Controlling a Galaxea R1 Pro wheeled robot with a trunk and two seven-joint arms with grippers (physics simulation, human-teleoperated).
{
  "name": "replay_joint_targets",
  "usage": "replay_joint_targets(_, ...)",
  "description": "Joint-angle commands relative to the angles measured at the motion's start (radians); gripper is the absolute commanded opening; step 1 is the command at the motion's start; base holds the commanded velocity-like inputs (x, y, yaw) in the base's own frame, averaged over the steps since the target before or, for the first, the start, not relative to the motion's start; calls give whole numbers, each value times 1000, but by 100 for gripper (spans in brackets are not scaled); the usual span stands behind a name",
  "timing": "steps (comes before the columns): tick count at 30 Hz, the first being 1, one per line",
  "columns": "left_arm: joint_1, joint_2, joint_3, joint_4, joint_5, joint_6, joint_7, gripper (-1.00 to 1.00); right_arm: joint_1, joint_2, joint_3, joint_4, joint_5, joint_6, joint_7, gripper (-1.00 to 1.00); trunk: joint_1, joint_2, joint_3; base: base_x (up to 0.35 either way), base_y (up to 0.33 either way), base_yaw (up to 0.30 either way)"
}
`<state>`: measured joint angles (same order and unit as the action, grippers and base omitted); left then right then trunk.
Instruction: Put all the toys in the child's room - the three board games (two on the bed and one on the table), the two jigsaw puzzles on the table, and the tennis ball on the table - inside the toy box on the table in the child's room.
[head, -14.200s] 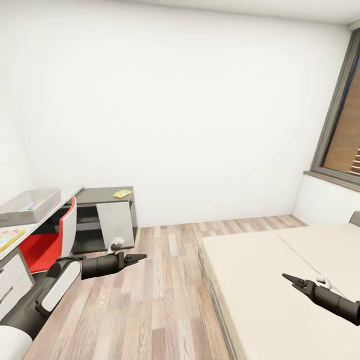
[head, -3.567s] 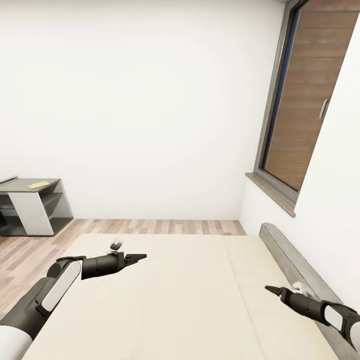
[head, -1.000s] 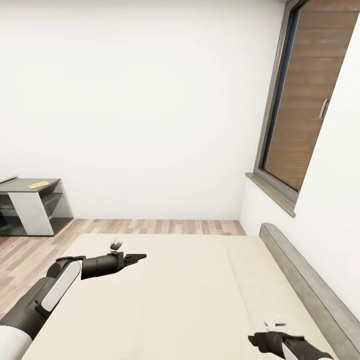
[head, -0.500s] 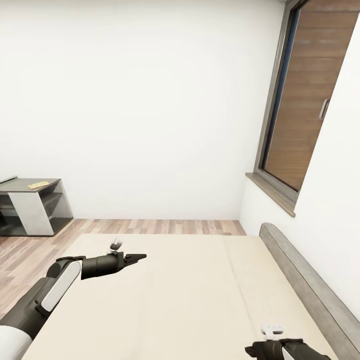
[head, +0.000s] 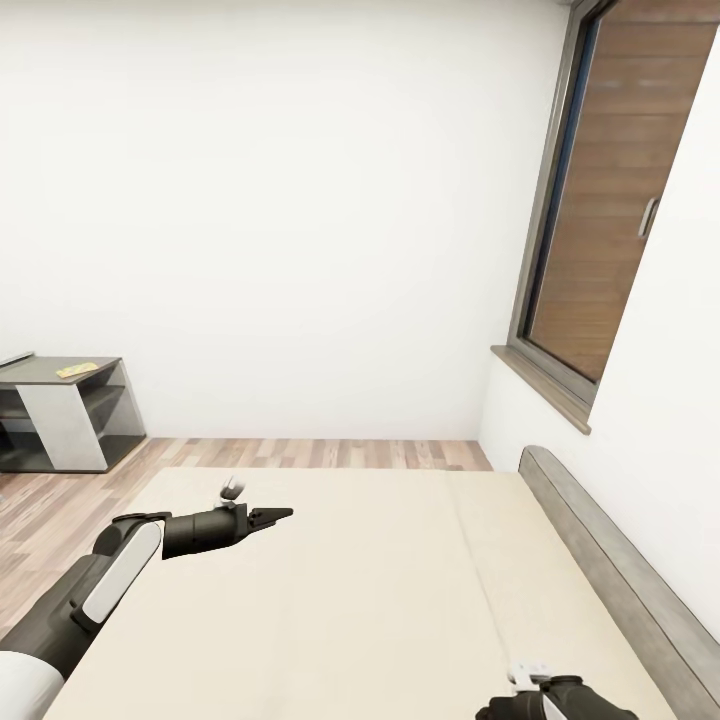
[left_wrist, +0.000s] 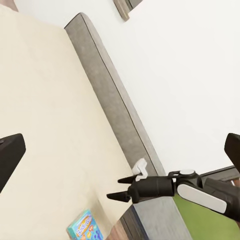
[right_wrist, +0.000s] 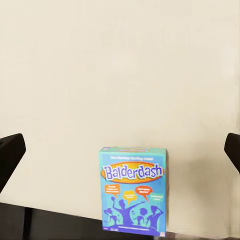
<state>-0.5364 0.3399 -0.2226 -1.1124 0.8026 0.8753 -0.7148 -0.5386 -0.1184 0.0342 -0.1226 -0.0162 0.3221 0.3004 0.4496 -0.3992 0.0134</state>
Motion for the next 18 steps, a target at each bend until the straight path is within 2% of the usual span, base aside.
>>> replay_joint_targets(1, -1, 1, -1, 0, 4, 5, 0, 100, 0, 0, 3, -2, -3, 8, -3, 100, 0, -1, 0, 0, 0, 0)
replay_joint_targets(10, -1, 0, -2, 0, 6, 5, 0, 100, 0, 27, 0, -2, -9, 60, -71, 100, 0, -1, -1, 0, 0, 0)
replay_joint_targets(18, -1, -1, -3, 0, 6, 5, 0, 100, 0, 35, -2, -2, -10, 71, -82, 100, 0, -1, -10, 0, 0, 0)
